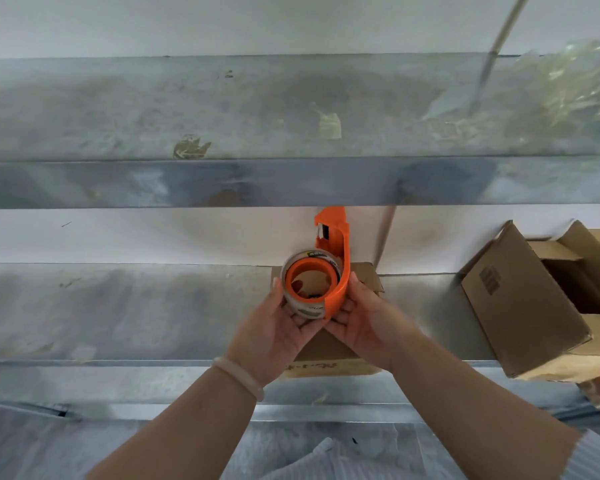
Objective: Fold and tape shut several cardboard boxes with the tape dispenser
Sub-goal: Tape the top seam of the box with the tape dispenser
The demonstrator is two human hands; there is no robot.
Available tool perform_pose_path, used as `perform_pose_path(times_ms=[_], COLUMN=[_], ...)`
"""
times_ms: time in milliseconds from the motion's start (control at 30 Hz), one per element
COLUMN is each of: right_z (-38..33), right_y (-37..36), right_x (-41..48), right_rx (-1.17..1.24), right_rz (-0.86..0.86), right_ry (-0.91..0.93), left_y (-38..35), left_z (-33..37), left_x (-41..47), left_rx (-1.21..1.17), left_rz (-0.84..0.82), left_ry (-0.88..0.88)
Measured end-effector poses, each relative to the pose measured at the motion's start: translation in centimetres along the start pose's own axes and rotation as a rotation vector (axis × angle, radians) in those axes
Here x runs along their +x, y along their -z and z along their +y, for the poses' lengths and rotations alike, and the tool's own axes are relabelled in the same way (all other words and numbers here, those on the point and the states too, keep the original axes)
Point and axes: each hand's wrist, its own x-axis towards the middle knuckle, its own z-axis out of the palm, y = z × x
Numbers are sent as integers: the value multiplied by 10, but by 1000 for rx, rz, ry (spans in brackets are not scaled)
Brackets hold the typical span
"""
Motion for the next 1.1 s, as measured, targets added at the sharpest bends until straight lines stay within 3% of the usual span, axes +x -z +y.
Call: perform_pose_path(times_ms=[100,200,300,433,533,633,933,1100], right_z=[0,-2,-6,-9,-13,-23,-63,-75], right_y=[9,18,24,27,26,27,16,18], right_x=[1,4,4,1,-1,-2,6,11], right_rx=[23,16,21,6,-35,-60,-534,-870], right_rz=[-55,-74,-65,-121,-153,-164,-330,-388], right_ry=[40,91,96,79,87,105,128,131], left_y=[1,1,-4,13,30,43,49,53], left_z=[1,4,6,10,10,7,3,7], left_x=[1,-1,-6,-4,3,10,17,16], left_rx=[39,255,671,1475,1803,1776,1724,1567], left_rz=[60,155,262,396,287,173,371,349], left_ry=[8,12,-82,-400,-471,-360,-468,-424])
